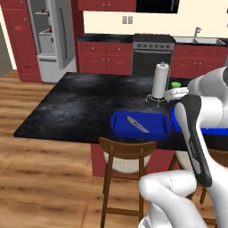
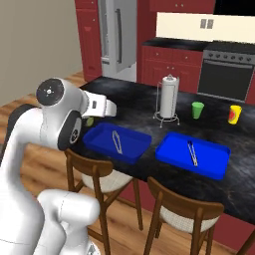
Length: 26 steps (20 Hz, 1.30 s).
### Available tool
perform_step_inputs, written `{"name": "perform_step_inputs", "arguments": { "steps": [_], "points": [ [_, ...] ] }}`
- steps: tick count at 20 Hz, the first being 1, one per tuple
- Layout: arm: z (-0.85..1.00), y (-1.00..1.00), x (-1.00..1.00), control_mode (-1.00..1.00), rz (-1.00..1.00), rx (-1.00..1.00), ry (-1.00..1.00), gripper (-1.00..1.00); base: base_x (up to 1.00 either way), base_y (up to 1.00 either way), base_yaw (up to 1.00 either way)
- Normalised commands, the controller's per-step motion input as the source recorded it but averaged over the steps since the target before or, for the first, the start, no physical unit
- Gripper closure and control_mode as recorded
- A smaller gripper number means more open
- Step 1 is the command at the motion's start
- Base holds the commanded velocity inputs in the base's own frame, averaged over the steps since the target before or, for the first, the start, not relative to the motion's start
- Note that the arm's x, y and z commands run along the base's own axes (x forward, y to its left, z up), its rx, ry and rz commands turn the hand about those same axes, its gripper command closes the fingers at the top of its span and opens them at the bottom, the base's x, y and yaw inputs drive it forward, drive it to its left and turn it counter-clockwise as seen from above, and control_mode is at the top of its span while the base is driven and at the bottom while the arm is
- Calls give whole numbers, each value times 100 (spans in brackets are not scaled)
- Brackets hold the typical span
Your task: Gather the bell pepper and lemon wedge from the fridge and place them on a tray on the dining counter. Then gather the steak and chicken drumstick from the fridge and place them on the other tray.
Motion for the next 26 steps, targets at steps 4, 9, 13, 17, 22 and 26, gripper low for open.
{"name": "perform_step_inputs", "arguments": {
  "steps": [4, 9, 13, 17, 22, 26],
  "points": [
    [-12, -31, 79, -100, 9, 3, 6, 100, 0, 0, 0],
    [-34, -5, 56, -100, 2, 0, 5, 100, 0, 0, 0],
    [-48, 0, 45, -100, 0, 0, 3, 100, 0, 0, 0],
    [-58, 0, 43, -100, 1, 0, 3, 100, 0, 0, 0],
    [-57, -5, 39, -100, 5, 0, 5, 100, 0, 0, 0],
    [-51, -10, 43, -100, 6, 0, 12, 100, 0, 0, 0]
  ]
}}
